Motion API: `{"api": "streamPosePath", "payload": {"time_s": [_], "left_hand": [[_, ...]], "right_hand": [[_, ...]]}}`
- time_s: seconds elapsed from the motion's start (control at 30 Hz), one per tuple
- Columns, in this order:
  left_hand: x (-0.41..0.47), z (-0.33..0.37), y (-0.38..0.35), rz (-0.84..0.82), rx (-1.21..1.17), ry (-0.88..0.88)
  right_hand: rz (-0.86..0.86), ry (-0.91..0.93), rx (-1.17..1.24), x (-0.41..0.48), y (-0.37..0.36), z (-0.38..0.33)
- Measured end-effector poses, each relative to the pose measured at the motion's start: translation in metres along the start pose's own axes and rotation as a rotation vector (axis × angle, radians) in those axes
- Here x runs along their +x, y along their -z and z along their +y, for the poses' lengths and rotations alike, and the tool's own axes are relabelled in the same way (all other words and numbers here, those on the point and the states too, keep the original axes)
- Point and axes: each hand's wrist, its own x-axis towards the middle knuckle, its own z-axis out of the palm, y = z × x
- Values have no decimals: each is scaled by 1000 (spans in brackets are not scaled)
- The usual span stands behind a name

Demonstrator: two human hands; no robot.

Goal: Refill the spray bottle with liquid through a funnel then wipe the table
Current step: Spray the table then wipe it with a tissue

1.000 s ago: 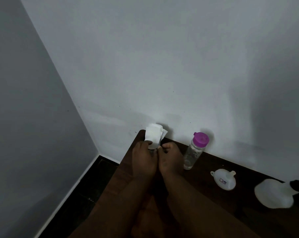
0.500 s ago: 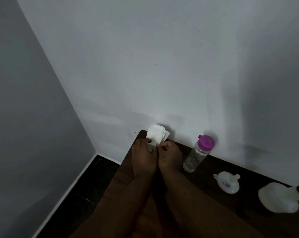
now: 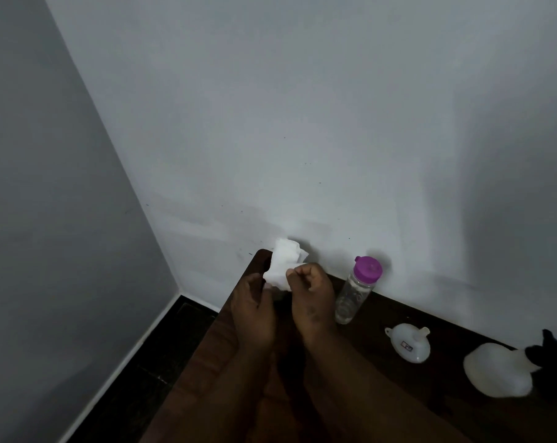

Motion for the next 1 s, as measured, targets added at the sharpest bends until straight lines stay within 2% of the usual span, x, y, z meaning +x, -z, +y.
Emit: {"api": "streamPosePath", "payload": {"time_s": [0.1, 0.2, 0.3, 0.43, 0.57, 0.67, 0.8, 0.9, 0.97, 1.0], "left_hand": [[-16, 1, 1, -79, -338, 404], [-40, 1, 5, -232, -605, 668], [-70, 1, 10, -310, -683, 766], [-95, -17, 17, -258, -565, 777], [-102, -37, 20, -290, -285, 685], [-95, -45, 20, -371, -24, 501], [-76, -49, 19, -466, 203, 227], [-56, -48, 16, -513, 321, 127], [-48, -46, 15, -529, 446, 50], [-46, -47, 16, -531, 537, -13]], "right_hand": [[-6, -105, 170, -13, 14, -4], [-1, -269, 342, -32, 32, 1], [0, -418, 420, -53, 52, 20], [-4, -526, 506, -80, 80, 45], [2, -616, 525, -102, 102, 68], [49, -662, 533, -106, 109, 83], [84, -661, 555, -96, 106, 95], [83, -638, 567, -89, 102, 96], [72, -602, 463, -88, 101, 98], [72, -566, 335, -90, 102, 100]]}}
